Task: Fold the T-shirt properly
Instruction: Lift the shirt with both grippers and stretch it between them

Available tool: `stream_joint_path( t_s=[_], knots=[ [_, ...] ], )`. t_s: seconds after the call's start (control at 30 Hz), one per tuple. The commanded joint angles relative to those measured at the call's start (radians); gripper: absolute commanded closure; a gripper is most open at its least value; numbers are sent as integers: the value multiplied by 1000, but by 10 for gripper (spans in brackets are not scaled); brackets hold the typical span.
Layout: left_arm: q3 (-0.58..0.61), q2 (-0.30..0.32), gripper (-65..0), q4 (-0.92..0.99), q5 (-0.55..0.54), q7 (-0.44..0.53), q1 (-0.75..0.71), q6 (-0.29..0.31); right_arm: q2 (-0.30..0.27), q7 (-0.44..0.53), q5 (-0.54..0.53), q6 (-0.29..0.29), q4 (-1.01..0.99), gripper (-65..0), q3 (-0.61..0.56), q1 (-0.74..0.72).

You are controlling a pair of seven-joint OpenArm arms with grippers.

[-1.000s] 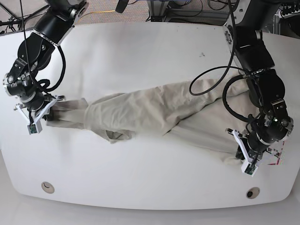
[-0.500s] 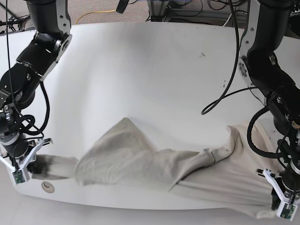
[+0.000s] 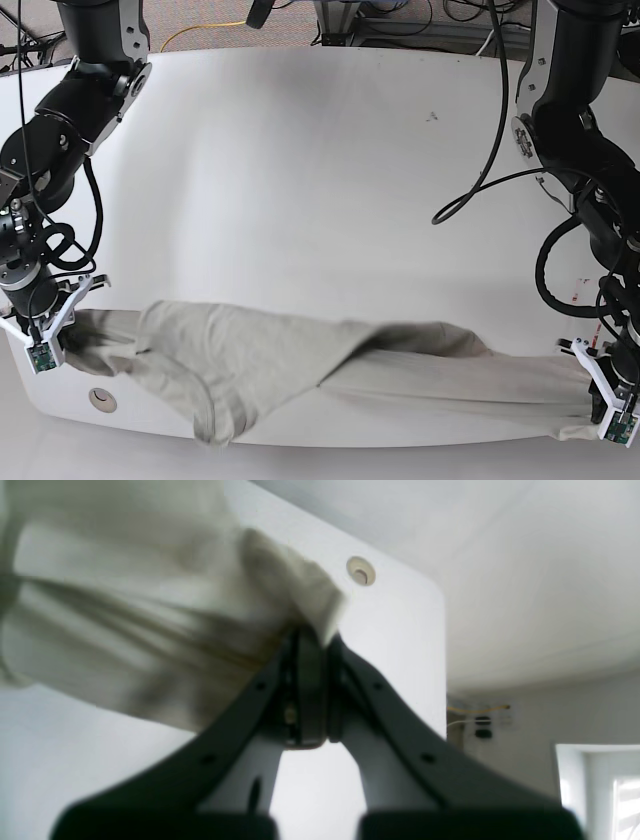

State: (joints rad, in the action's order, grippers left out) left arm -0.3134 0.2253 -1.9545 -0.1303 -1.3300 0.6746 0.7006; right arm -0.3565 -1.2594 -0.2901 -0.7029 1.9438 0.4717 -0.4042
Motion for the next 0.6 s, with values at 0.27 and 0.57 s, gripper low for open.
stream_joint_path(
  t_s=[0.27,0.57],
  knots=[
    [-77,-34,0,-15,42,60,-123,-3,15,62,22,5,19,0,6,112],
    [-76,-34,0,-7,42,100,-160,-3,26,71,29,5,-1,0,5,132]
  ],
)
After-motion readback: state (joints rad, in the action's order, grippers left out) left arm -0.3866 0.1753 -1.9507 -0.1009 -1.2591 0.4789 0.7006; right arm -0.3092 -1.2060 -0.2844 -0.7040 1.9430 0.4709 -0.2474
